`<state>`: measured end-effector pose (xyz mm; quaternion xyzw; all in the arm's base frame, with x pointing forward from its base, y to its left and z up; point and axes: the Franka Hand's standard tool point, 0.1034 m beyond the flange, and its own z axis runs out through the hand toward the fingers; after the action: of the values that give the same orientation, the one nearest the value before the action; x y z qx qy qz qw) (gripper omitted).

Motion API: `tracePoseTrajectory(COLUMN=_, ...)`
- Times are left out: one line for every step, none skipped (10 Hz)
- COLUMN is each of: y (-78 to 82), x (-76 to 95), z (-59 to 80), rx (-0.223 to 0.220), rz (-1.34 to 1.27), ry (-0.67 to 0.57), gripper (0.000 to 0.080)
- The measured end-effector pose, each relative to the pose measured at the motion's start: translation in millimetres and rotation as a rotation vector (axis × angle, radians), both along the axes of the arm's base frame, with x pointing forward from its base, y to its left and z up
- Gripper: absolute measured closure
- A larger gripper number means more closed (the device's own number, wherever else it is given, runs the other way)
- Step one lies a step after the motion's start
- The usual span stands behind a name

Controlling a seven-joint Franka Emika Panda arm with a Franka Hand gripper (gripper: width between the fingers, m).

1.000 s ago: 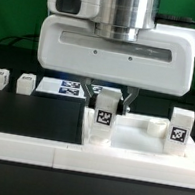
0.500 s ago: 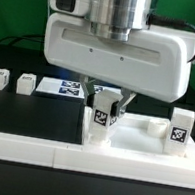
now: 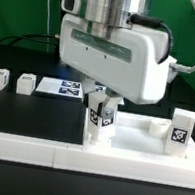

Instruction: Assemble square table

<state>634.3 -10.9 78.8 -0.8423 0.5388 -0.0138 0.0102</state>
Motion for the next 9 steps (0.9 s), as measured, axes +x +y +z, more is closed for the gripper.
tracePoseTrajectory(y=-0.6, x=-1.8, z=0.0, rx=0.005, rz=-0.091, ry=-0.003, gripper=0.0507)
tracePoseTrajectory(y=-0.5, x=-3.7, z=0.1, rx=0.007, rz=-0.156, ry=-0.014, gripper=0.0507)
tracePoseTrajectory(y=-0.3, x=-6.0, z=-0.1, rx=0.005, rz=-0.254, ry=-0.019, gripper=0.0507)
tracePoseTrajectory(y=-0.6, x=-9.0, z=0.1, rx=0.008, rz=-0.354, ry=-0.036, gripper=0.0507)
tracePoseTrajectory(y=-0.3, x=-10.2, z=0.3, rx=0.01, rz=-0.4, ry=-0.042, gripper=0.0507)
tracePoseTrajectory(y=-0.4, x=-11.7, z=0.0, rx=0.018, rz=-0.503, ry=-0.043, gripper=0.0507)
tracePoseTrajectory(y=1.0, x=-12.6, z=0.1, rx=0.023, rz=-0.599, ry=-0.043, gripper=0.0506)
tracePoseTrajectory(y=4.9, x=-12.8, z=0.6, rx=0.025, rz=-0.667, ry=-0.043, gripper=0.0506)
tracePoseTrajectory(y=7.0, x=-12.8, z=1.2, rx=0.023, rz=-0.672, ry=-0.043, gripper=0.0506)
